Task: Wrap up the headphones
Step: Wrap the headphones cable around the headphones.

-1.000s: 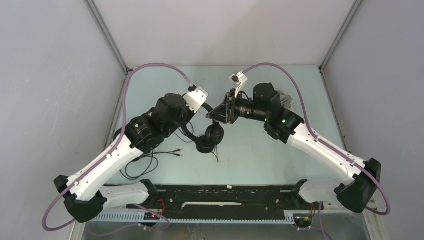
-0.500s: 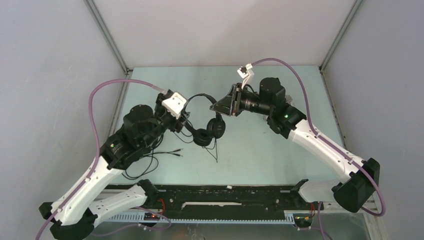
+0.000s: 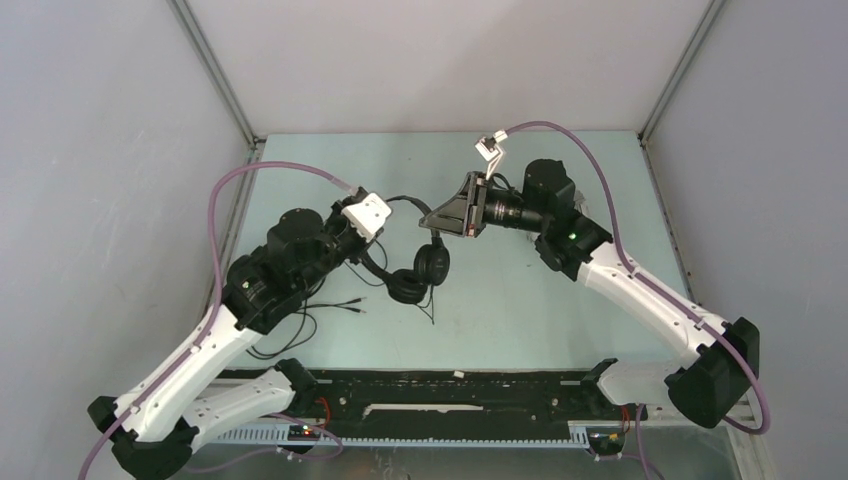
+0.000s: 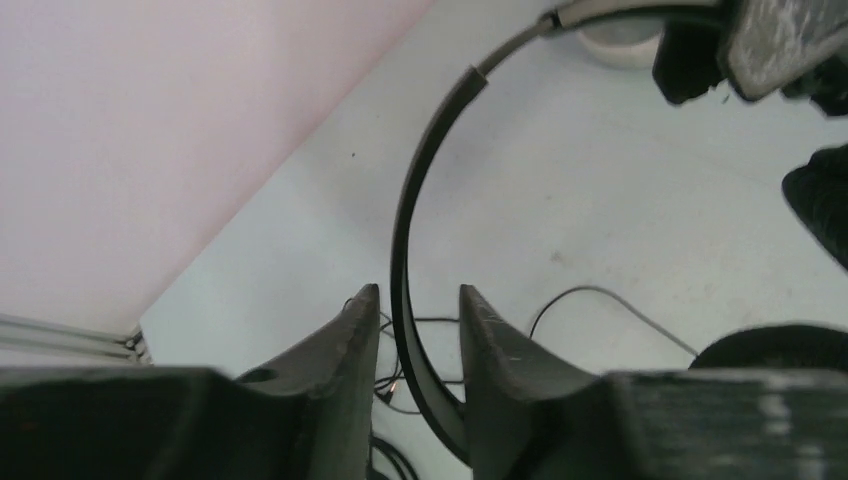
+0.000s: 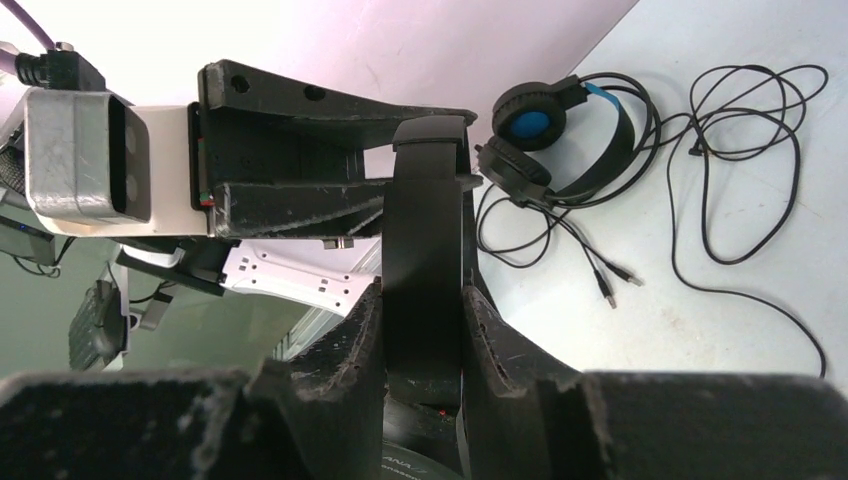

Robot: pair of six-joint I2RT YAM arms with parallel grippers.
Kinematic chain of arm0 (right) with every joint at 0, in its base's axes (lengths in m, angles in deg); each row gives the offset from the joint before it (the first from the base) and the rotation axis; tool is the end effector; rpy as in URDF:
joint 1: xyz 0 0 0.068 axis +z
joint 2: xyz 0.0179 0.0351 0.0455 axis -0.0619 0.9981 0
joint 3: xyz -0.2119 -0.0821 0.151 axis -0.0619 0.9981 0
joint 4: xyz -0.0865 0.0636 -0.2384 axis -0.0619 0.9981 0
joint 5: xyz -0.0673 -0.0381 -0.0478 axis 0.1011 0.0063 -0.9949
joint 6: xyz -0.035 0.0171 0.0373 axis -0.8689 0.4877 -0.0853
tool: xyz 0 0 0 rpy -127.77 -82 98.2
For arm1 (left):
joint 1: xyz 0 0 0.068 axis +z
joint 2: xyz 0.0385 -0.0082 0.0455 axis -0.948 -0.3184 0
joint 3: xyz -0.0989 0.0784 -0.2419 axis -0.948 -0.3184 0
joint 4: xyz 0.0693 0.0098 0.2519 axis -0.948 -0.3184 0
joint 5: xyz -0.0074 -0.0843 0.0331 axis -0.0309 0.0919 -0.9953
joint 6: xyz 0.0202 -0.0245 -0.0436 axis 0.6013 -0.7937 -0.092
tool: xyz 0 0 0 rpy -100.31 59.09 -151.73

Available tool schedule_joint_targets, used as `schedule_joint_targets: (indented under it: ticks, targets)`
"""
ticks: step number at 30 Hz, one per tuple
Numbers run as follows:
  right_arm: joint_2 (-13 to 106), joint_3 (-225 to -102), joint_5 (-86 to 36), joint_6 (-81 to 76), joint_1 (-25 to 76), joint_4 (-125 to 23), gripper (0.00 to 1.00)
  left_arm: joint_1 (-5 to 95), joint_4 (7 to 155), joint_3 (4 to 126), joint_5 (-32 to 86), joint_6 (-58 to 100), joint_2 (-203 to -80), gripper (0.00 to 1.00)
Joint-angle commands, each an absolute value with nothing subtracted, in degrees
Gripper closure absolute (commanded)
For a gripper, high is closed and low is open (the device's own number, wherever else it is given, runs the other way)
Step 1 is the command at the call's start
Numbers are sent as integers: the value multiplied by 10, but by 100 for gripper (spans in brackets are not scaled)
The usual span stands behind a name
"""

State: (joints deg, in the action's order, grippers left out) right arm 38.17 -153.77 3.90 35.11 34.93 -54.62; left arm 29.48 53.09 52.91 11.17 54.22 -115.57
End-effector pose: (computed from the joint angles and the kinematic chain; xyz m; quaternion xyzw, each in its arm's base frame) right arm 0.2185 0.2008 0.3876 -0.1769 0.7046 0.6014 0.3325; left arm 0.1389 -0.1186 0.3891 0.3864 0.6930 -0.0554 0.6061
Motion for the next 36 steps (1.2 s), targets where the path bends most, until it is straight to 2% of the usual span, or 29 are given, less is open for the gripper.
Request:
schedule_joint_targets:
  ticks: [1, 4, 10, 16, 17, 19, 20, 29, 34, 36]
  targets:
    - [363, -1540, 69, 371, 344, -594, 100, 302, 574, 530, 144, 562, -1143, 69]
    - [369, -1540, 74, 365, 340, -584, 100, 303, 573, 531, 152, 561, -1142, 82]
    - [380, -1540, 87, 361, 339, -579, 100, 302, 573, 530, 144, 560, -1143, 100]
    - [391, -1540, 100, 366, 333, -588, 100, 303, 578, 533, 117, 546, -1146, 100]
    - [393, -1540, 105, 370, 332, -591, 100, 303, 579, 532, 111, 545, -1147, 100]
    - [392, -1540, 113, 380, 332, -602, 100, 306, 577, 532, 105, 542, -1148, 83]
    - [392, -1540, 115, 384, 332, -606, 100, 307, 576, 532, 107, 540, -1149, 79]
    - [388, -1540, 125, 403, 332, -623, 100, 321, 546, 550, 137, 535, -1179, 70]
    - [390, -1540, 127, 399, 332, -618, 100, 324, 553, 548, 141, 534, -1180, 69]
    - [392, -1540, 126, 394, 332, -612, 100, 324, 554, 549, 139, 533, -1176, 66]
